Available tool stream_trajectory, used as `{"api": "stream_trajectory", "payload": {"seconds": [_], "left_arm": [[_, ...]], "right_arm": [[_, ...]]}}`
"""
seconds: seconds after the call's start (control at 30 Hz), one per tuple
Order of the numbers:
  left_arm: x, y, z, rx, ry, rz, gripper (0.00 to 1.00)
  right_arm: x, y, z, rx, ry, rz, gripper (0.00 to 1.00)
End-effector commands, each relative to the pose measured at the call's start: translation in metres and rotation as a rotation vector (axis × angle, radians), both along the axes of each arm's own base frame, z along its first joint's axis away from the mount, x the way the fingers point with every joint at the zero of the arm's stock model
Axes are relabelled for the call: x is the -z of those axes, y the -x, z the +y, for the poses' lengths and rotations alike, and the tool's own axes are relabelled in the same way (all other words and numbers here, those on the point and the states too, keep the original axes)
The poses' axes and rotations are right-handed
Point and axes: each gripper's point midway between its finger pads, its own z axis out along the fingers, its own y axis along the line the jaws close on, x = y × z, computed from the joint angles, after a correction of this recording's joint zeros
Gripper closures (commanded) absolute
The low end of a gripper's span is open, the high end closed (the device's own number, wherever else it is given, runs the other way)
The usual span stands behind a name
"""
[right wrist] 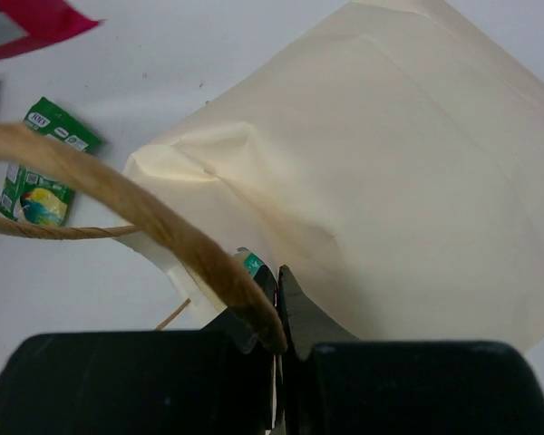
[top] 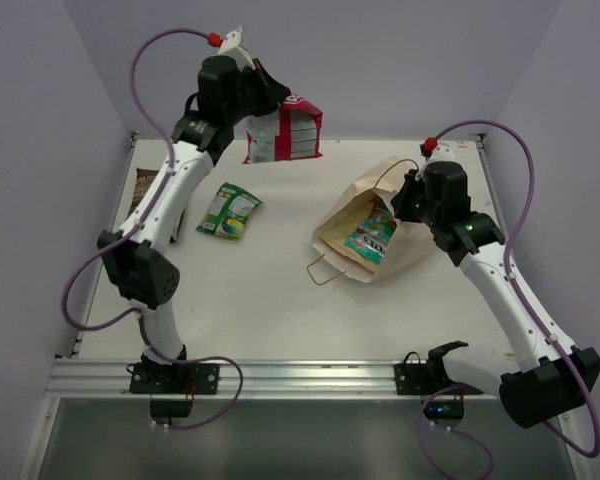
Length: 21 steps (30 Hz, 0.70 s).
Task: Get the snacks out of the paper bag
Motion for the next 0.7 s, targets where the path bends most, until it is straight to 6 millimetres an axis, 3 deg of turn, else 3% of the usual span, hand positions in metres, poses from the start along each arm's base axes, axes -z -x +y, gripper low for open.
{"api": "stream_trajectory", "payload": {"seconds": [0.0, 0.03, 0.07, 0.1, 0.13, 0.23, 0.27, 0.33, 0.37, 0.43, 0.47, 0.57, 0.63, 0.67], "left_arm": [[0.011, -0.062, -0.010, 0.059, 0.046, -0.118, 1.00], [0.029, -0.071, -0.013, 0.072, 0.061, -0.101, 1.00], [0.024, -0.078, -0.018, 0.104, 0.084, -0.181, 1.00], [0.045, -0.085, -0.023, 0.121, 0.079, -0.175, 1.00], [0.082, -0.087, -0.028, 0.140, 0.076, -0.121, 1.00], [0.117, -0.072, -0.036, 0.207, 0.137, -0.092, 1.00], [0.164, -0.061, -0.034, 0.206, 0.140, -0.022, 1.00], [0.193, -0.039, -0.028, 0.183, 0.178, 0.064, 1.00], [0.241, -0.021, -0.021, 0.161, 0.170, 0.176, 0.97], [0.264, 0.004, -0.020, 0.164, 0.181, 0.251, 0.78], [0.285, 0.018, -0.018, 0.164, 0.166, 0.324, 0.61], [0.323, 0.061, -0.013, 0.173, 0.122, 0.486, 0.41], [0.318, 0.085, -0.009, 0.171, 0.114, 0.500, 0.29], [0.320, 0.097, -0.006, 0.154, 0.096, 0.531, 0.15]], "right_arm": [[-0.018, -0.001, 0.001, -0.026, 0.000, -0.033, 1.00], [-0.018, 0.000, 0.004, -0.040, -0.005, -0.031, 1.00], [-0.016, 0.001, 0.003, -0.044, -0.003, -0.027, 1.00], [-0.015, 0.003, 0.005, -0.055, -0.005, -0.025, 1.00], [-0.015, 0.004, 0.006, -0.062, -0.004, -0.026, 1.00], [-0.008, 0.008, 0.008, -0.078, -0.010, -0.012, 1.00], [-0.001, 0.010, 0.007, -0.078, -0.008, 0.000, 1.00], [0.002, 0.011, 0.008, -0.081, -0.012, 0.006, 1.00], [0.005, 0.013, 0.012, -0.100, -0.023, 0.017, 1.00], [0.008, 0.014, 0.013, -0.105, -0.026, 0.023, 1.00], [0.009, 0.014, 0.012, -0.105, -0.025, 0.024, 1.00], [0.008, 0.013, 0.013, -0.105, -0.025, 0.024, 1.00], [0.006, 0.012, 0.014, -0.107, -0.029, 0.023, 1.00], [0.002, 0.011, 0.014, -0.105, -0.029, 0.019, 1.00]]}}
